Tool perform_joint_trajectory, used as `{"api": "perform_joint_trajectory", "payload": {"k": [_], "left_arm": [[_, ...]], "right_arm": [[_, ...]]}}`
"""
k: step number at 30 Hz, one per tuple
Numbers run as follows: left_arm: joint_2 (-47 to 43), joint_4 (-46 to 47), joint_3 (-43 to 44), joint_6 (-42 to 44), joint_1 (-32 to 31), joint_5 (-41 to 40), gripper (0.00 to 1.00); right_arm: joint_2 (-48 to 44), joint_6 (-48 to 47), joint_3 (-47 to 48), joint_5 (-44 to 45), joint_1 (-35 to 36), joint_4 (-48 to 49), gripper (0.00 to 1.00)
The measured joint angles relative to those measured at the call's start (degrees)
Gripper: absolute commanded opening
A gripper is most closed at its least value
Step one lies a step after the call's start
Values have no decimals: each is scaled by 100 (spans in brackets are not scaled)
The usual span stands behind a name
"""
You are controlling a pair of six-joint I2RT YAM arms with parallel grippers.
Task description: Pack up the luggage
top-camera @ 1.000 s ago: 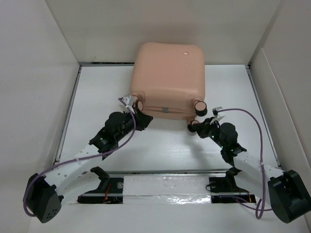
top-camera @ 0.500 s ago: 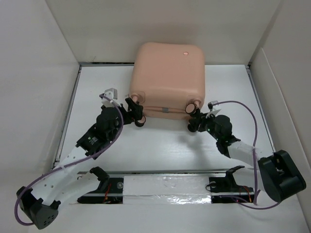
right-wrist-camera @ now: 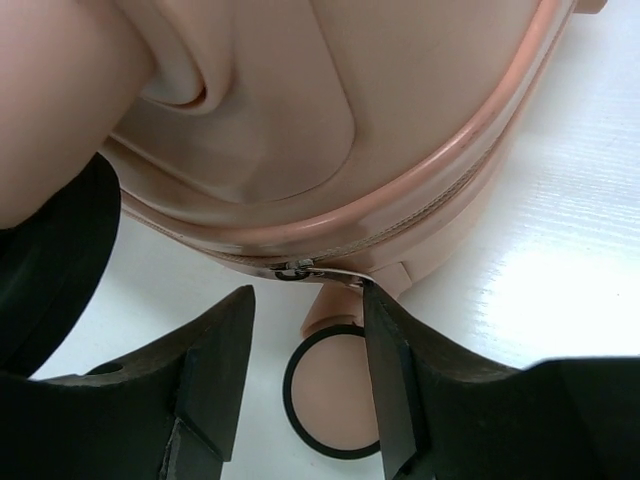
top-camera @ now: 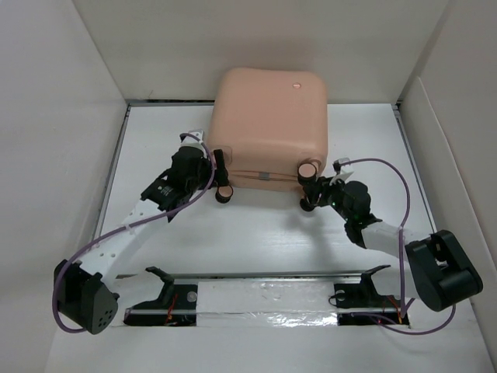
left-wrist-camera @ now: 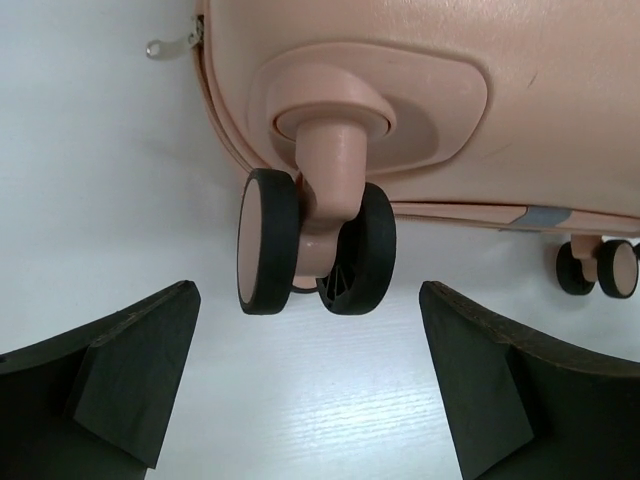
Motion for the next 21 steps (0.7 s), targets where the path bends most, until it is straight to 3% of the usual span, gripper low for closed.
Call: {"api": "perform_joint_trajectory", "payload": {"k": [3,4,5,11,13,17,21], "left_arm": [[138,9,13,92,0,212,89],[199,15,42,101,0,243,88],[269,15,85,116,0,315,87],[575,219,337,136,0,549,78],[588,238,341,133,0,595,77],[632,260,341,131,0,612,77],[643,258,341,131,13,581,78]], "right_arm": [[66,-4,0,-7,-50,63,34],[109,-7,0,-13,-59,92,34],[160,-2,0,-24,-85,129,25],[343,-2,-2,-70,-114,326,10],[341,-2,-11,-76,-114,339,12],[299,33,-39,-70,-114,380,46],[28,70,-103,-35,-122,332,48]]}}
